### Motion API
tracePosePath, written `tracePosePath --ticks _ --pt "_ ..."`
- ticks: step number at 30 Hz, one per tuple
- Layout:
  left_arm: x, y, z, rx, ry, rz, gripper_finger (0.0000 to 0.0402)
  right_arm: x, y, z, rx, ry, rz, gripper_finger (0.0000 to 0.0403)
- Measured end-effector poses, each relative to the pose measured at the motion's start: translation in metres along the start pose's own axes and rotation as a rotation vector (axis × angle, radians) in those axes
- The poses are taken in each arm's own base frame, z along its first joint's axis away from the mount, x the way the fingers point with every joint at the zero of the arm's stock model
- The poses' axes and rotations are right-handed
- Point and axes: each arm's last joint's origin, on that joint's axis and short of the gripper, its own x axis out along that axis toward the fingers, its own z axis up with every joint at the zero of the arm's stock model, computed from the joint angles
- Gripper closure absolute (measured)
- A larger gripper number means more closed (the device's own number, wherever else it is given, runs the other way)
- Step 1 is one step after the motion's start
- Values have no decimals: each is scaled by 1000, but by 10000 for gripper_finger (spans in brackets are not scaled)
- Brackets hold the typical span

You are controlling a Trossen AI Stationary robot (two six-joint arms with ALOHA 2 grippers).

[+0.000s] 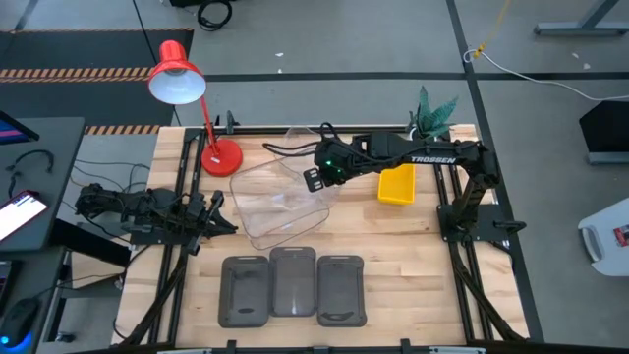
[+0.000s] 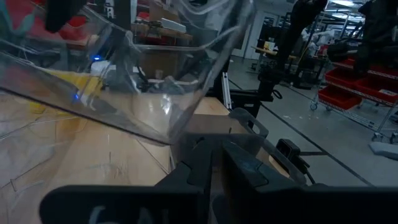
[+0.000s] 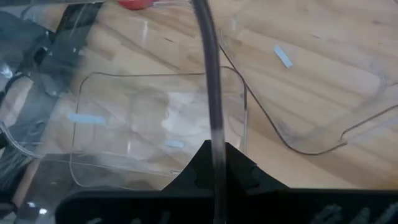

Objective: Stack baskets by color
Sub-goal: Stack the bottom transparent bin on the middle left transparent bin

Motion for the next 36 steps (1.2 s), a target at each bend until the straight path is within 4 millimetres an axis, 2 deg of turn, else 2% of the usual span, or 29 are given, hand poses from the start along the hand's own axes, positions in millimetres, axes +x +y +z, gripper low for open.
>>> tracePosePath --ticks 11,16,20,22,26,31,36 --pt "0 0 0 0 0 0 368 2 -13 17 -97 4 -12 398" --pt "0 0 1 -10 -7 -1 363 2 -13 18 -110 33 16 398" --pt "0 -1 3 -178 -21 -28 366 0 -15 17 -120 84 35 398" --pt "0 -3 3 -212 -11 -81 368 -2 -19 18 -119 95 11 398" --pt "-2 -11 6 -224 17 -347 371 1 -24 22 -126 101 -21 398" --pt "-9 -19 27 -184 -152 -563 366 3 -22 21 -128 104 1 398" --pt "-15 -22 42 -68 -326 -610 363 2 -10 11 -121 99 41 398"
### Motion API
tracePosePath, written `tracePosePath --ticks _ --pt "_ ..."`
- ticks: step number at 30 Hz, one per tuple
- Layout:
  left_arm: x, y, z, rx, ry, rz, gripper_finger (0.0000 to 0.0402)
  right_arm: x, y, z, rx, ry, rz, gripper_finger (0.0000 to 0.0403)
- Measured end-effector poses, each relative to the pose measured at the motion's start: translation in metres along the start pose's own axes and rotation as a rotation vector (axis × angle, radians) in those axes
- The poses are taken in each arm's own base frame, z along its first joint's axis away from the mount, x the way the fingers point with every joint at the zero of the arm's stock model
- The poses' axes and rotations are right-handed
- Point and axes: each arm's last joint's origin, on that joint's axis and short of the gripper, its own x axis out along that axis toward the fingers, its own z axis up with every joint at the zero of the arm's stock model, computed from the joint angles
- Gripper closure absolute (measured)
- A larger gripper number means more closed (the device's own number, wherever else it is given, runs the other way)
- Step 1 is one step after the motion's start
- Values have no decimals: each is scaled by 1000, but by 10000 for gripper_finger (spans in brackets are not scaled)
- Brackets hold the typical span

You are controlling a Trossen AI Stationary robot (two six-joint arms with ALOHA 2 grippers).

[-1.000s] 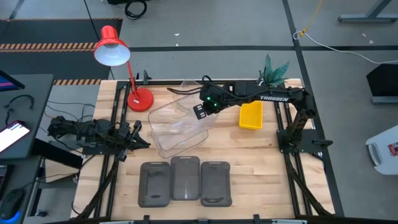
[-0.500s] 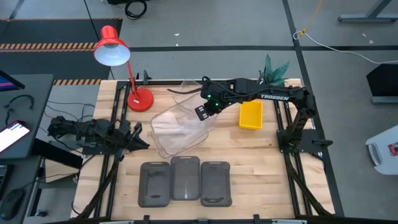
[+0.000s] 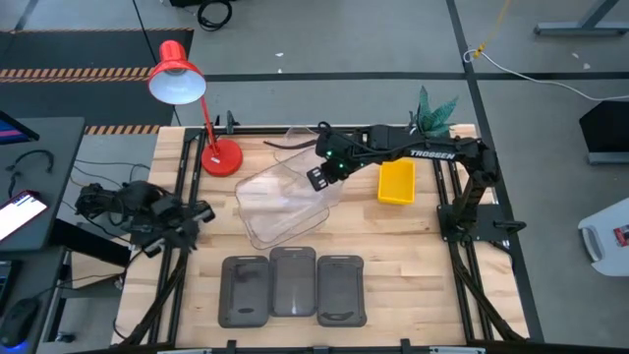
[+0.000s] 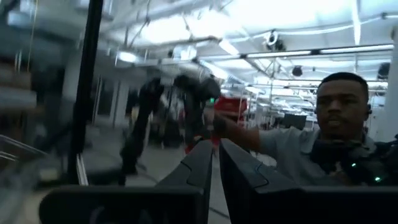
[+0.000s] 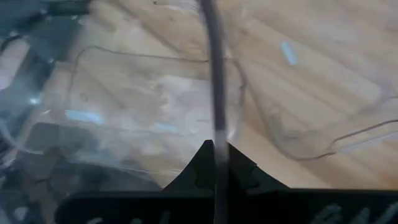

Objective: Stack baskets by color
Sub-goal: Stack the bottom transparent bin on the middle left transparent bin

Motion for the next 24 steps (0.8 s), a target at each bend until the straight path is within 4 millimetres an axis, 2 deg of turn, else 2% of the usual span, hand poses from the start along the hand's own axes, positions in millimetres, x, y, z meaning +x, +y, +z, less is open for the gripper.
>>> tracePosePath --ticks 7,15,18,24 --pt "0 -12 29 254 -172 -56 370 -2 20 -22 12 12 32 398" --pt "-4 -24 55 351 -335 -58 366 -2 26 -28 40 -17 28 398" --pt "-6 -29 64 380 -386 -71 363 7 24 -24 46 -22 11 398" --pt "-7 -34 73 393 -420 -83 368 40 19 -18 26 55 -27 398"
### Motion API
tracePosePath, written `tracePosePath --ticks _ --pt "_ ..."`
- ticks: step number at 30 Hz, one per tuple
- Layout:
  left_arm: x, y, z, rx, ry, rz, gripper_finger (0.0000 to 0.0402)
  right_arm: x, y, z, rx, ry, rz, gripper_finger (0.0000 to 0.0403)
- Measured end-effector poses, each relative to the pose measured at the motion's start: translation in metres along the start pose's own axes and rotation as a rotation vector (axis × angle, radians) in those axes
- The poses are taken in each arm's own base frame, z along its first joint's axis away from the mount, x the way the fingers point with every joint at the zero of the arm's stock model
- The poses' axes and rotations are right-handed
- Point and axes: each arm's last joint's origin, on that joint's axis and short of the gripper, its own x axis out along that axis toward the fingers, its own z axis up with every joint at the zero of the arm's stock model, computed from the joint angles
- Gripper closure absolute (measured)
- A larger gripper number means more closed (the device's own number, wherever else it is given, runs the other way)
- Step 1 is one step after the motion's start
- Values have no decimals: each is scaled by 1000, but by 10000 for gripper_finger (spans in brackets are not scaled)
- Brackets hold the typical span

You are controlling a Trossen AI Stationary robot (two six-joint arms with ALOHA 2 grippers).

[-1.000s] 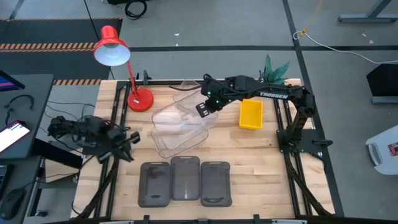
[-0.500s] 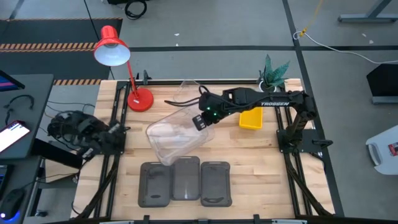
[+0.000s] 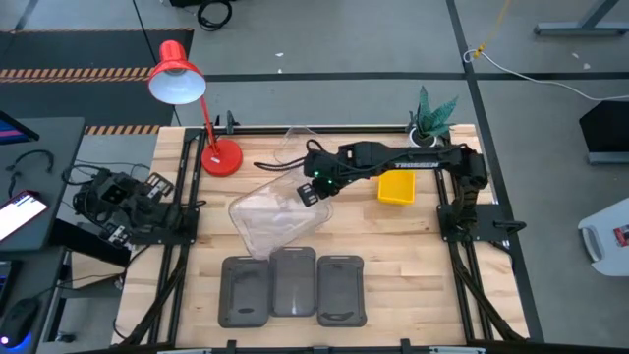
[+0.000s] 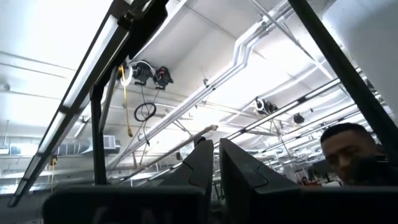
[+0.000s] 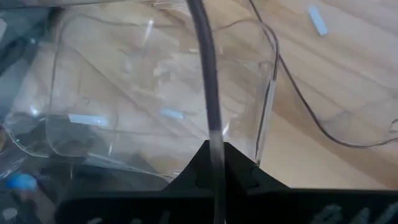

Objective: Stack baskets by color
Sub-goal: Stack the bottom transparent bin on the middle left transparent bin

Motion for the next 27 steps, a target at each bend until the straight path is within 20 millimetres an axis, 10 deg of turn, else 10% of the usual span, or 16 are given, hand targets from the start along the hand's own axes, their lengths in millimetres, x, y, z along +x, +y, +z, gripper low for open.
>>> tracePosePath --ticks 27 --pt "1 1 0 -39 21 6 368 14 -32 19 61 164 -82 396"
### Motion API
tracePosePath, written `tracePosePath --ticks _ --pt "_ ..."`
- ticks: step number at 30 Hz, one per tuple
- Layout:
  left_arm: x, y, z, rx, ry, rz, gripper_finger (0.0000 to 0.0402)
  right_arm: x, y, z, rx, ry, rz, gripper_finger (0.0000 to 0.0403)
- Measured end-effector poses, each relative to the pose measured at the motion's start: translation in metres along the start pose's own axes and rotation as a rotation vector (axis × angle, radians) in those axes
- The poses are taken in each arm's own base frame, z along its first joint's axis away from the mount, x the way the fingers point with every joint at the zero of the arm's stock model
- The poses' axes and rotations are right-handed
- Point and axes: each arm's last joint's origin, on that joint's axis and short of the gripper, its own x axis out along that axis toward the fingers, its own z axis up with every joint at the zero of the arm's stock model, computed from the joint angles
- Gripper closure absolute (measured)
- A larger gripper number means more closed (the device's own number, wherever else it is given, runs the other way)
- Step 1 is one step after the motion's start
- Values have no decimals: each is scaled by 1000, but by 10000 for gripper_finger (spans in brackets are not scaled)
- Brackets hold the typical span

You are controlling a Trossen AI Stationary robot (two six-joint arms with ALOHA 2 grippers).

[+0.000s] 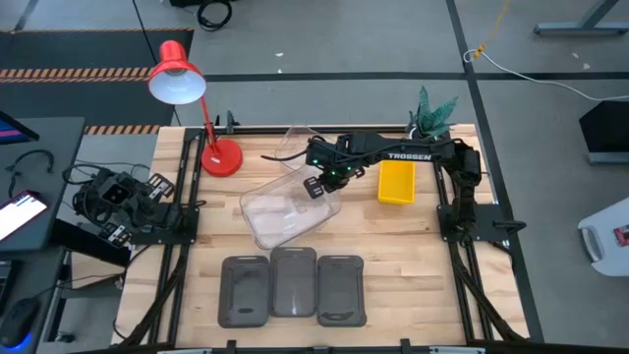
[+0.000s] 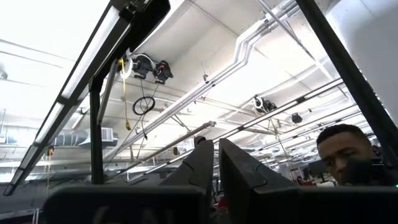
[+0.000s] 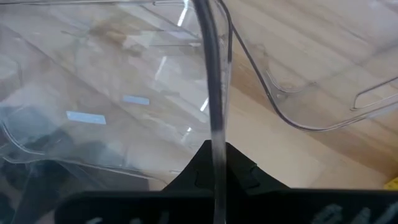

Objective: Stack baskets by color
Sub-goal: Stack the bottom transparent bin on the middle left transparent bin

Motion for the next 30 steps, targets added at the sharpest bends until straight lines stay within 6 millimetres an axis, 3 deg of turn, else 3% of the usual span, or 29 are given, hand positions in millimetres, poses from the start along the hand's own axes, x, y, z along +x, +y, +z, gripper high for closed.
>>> tracePosePath --ticks 16,24,30 --pt "0 1 -2 -30 15 9 371 0 -4 -1 -2 58 1 389" --pt "0 2 -5 -36 46 29 363 0 -4 0 -23 73 25 323" --pt "-2 8 -20 -47 174 161 370 -1 -7 5 -13 63 30 283"
